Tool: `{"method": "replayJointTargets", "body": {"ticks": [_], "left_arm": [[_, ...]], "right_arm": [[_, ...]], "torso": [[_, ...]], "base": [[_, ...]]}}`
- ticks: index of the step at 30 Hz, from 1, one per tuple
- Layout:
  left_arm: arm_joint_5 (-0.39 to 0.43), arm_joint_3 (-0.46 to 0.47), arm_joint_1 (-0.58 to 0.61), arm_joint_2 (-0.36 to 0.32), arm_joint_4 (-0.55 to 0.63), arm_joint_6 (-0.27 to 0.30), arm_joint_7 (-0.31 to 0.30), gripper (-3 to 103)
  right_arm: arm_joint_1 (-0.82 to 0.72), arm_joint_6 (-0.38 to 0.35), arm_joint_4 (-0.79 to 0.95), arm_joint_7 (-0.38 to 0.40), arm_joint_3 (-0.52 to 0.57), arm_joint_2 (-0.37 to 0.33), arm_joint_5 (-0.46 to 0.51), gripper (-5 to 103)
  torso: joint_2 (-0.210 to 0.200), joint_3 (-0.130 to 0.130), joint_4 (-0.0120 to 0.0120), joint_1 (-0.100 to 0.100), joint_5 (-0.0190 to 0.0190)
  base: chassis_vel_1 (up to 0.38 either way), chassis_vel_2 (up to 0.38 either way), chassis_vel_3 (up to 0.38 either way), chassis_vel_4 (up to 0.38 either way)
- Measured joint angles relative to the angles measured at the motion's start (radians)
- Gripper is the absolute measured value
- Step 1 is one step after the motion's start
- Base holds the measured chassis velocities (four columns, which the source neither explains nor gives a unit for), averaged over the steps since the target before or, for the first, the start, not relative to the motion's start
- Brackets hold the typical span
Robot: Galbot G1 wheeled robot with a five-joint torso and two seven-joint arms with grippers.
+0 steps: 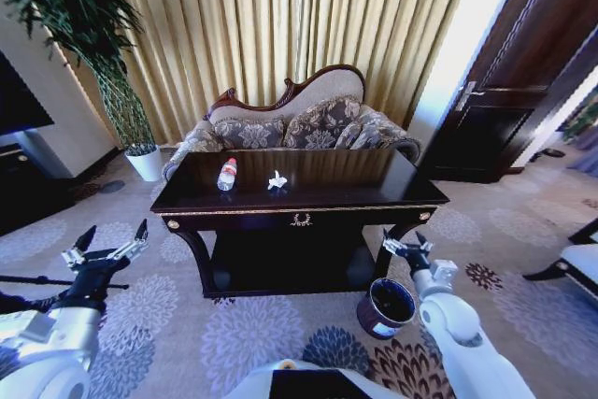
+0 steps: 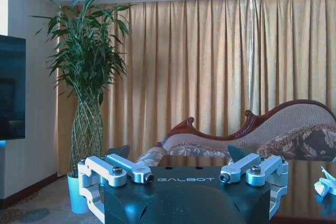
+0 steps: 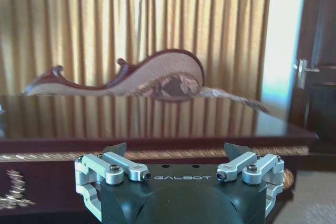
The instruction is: Move to the front of the table and place the trash on the table into the trash bin.
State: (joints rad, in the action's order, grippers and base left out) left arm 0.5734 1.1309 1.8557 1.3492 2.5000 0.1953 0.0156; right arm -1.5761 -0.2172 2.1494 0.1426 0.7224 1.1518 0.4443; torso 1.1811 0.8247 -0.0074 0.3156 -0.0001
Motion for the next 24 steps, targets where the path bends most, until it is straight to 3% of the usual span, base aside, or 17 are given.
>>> {"method": "replayJointTargets", "body": {"ticks": [9,24], "left_arm": [[0.001,-0.001,-0.003,-0.001,0.0,0.002,0.001,100],[0.009,0.002,-0.007,-0.008,0.0,0.004,0.006,100]], "right_arm": [[-0.122,-0.041,0.27,0.0,0.011,0.019,0.019,100],[-0.126,-0.055,0.288,-0.033,0.002,0.037,0.017,100]], "torso": [[0.0,0.0,0.0,0.0,0.0],[0.0,0.0,0.0,0.0,0.0001]], "base": [[0.0,0.0,0.0,0.0],[0.0,0.0,0.0,0.0]]}}
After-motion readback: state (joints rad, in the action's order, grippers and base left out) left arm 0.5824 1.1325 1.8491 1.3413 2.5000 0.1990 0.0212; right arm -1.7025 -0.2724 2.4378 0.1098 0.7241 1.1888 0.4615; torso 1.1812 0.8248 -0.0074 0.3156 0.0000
